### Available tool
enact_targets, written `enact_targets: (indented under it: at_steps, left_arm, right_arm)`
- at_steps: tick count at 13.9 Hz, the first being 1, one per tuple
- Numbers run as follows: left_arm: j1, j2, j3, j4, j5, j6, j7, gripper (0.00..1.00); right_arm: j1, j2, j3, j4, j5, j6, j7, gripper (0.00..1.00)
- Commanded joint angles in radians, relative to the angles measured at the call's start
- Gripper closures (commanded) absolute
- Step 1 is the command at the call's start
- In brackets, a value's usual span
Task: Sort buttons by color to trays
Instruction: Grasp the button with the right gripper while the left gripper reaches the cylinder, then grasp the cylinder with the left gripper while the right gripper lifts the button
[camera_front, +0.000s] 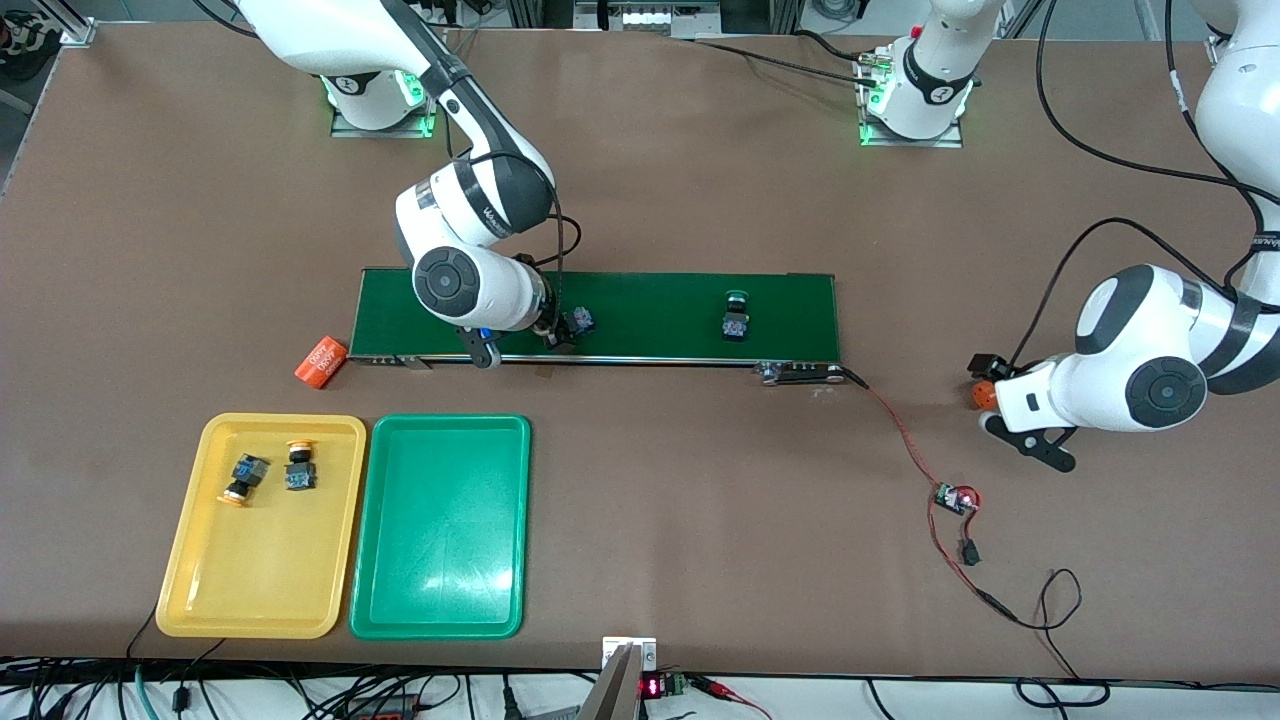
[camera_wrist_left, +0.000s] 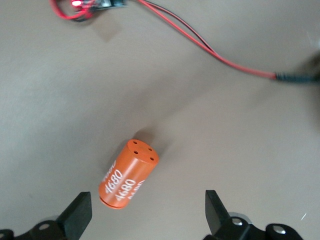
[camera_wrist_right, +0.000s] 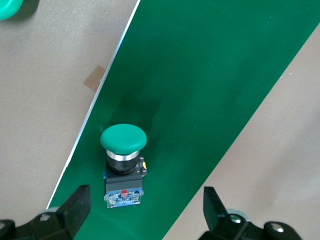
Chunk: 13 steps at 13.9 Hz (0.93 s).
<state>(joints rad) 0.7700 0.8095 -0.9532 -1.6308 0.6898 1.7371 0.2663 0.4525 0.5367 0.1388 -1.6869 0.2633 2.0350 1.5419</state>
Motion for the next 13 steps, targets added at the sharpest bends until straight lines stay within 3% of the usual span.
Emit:
enact_targets:
  at_steps: [1,7,13]
  left_arm:
    - [0.037,0.011,0.004,0.014,0.005,0.021,0.241,0.0]
    - [0.08,0.028,0.024,-0.062,0.023,0.105,0.372,0.0]
    - [0.121,0.028,0.057,-0.139,0.033,0.235,0.482,0.0]
  right_arm:
    - [0.012,0.019,-0.008,0.015,0.002,0.011,0.015,0.0]
    - [0.011,0.066,-0.008,0.012,-0.001,0.05,-0.002,0.01]
    - [0.011,0.077,-0.008,0.012,-0.019,0.045,-0.071,0.55]
